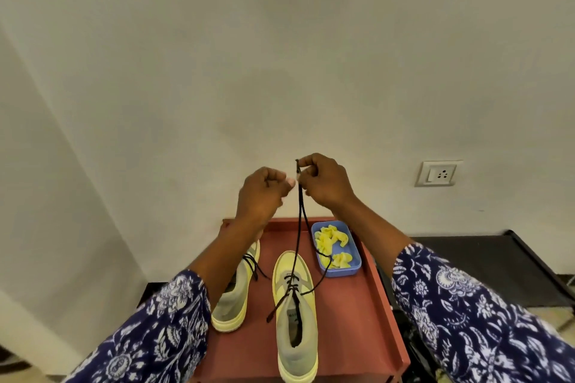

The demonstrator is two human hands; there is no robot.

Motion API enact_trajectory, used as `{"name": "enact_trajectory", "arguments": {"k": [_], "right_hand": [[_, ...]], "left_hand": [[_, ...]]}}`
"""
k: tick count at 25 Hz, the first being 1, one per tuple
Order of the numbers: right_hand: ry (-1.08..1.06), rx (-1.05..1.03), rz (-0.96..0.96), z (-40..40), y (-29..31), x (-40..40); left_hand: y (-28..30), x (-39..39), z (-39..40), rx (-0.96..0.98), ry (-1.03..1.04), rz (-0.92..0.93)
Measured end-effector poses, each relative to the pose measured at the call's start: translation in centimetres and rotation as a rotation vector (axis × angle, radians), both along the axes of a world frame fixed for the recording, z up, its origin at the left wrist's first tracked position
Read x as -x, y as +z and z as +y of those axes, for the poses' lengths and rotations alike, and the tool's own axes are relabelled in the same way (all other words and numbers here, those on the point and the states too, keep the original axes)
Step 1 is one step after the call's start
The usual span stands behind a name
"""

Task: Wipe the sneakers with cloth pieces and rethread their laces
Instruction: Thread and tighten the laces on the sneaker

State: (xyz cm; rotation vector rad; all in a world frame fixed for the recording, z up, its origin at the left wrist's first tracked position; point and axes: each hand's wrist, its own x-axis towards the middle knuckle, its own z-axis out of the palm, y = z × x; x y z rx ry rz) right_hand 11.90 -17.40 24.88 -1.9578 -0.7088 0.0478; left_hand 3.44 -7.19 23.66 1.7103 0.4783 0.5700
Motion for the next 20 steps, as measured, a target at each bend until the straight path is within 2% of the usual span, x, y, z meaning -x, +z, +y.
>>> {"name": "enact_trajectory", "arguments": {"k": [2,6,9,12,15,20], "right_hand": [[-0.065,-0.006,0.068,-1.2,-2.5,-0.6],[-0.314,-0.073,0.295,-4.0,-9.4,-2.2],[-0.474,-0.038,0.414,-5.6,-14.0,-2.4],[-0.578,-0.025,0.483,-7.1,-17.5,-1.7],[-0.651,0.011,0.515,-8.1,-20.1,-1.2],[-0.704,0.062,0.576,-8.0,-22.4,-0.4]], "left_hand": [[-4.5,1.1,0.9,-0.040,-0.020,0.114],[-14.1,4.0,2.8,-0.003,-0.062,0.411],[-19.3,5.9,2.2,-0.098,-0.087,0.574],[-21.7,6.6,0.7,-0.233,-0.221,0.576],[-23.8,6.1,0.6,-0.475,-0.415,0.588],[-24.8,4.9,1.1,-0.598,-0.336,0.517]]}}
